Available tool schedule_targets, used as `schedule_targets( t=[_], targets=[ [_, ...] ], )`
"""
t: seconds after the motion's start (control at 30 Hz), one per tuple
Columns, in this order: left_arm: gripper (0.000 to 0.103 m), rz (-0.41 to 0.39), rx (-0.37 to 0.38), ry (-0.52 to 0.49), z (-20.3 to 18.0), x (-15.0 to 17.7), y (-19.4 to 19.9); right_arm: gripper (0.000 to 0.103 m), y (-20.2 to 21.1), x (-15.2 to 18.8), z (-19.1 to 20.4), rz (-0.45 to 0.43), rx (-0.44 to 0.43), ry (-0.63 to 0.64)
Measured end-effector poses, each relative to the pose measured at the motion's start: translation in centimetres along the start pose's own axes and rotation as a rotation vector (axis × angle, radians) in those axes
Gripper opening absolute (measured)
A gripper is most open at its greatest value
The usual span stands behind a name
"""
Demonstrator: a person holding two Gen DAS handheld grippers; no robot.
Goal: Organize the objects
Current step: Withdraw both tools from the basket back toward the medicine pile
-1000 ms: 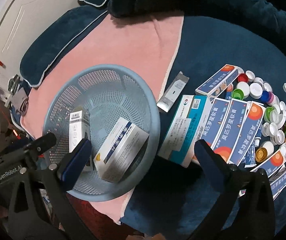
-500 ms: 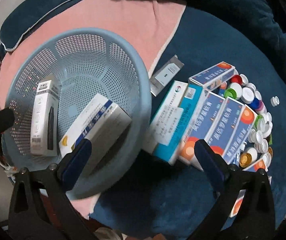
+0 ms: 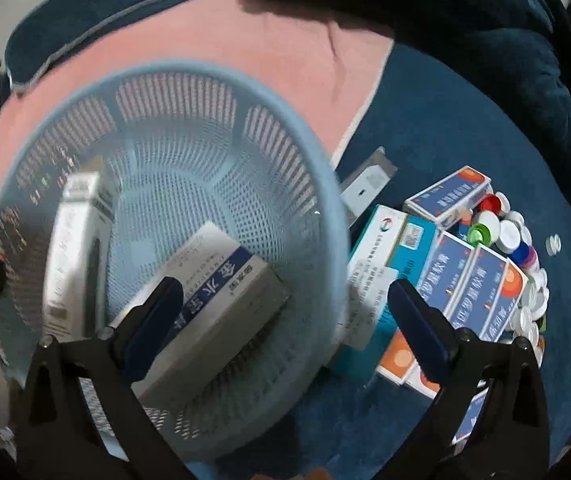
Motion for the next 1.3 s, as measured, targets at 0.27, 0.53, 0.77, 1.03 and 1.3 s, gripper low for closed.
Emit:
schedule_targets(
  t=[0.27, 0.53, 0.77, 1.03, 1.3],
  targets=[
    [0.102, -0.029, 0.013, 0.090, 2.8, 0.5, 1.6, 0.103, 4.4, -0.3, 1.9, -0.009, -0.328, -0.052],
    [0.102, -0.041, -0.030, 0.133, 5.5, 2.0, 2.4, 0.103, 2.6, 1.2, 5.0, 0.093, -0.418, -0.028],
    [0.102, -0.033, -0.021, 0.183, 6.2, 2.3, 2.1, 0.103, -1.0, 1.3, 7.4, 0.176, -0.451, -0.010],
    [0.102, -0.008, -0.037, 0.181, 6.2, 2.2, 1.1, 0.103, -1.1, 0.2, 8.6, 0.109, -0.465, 0.050],
    [0.102, -0.002, -0.028, 0.147, 4.8, 2.3, 0.9, 0.103, 0.9, -1.0, 5.0, 0.032, -0.252, 0.034]
  ],
)
Point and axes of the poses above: each gripper's, at about its wrist camera, not at the fingertips, and y roughly against the way its jaws point, z to its left, x to its underside, the point moved 8 cm from there along -y, roughly the way its jaws point, and after that the axes turned 10 degrees about z, right-handed, at the moved point
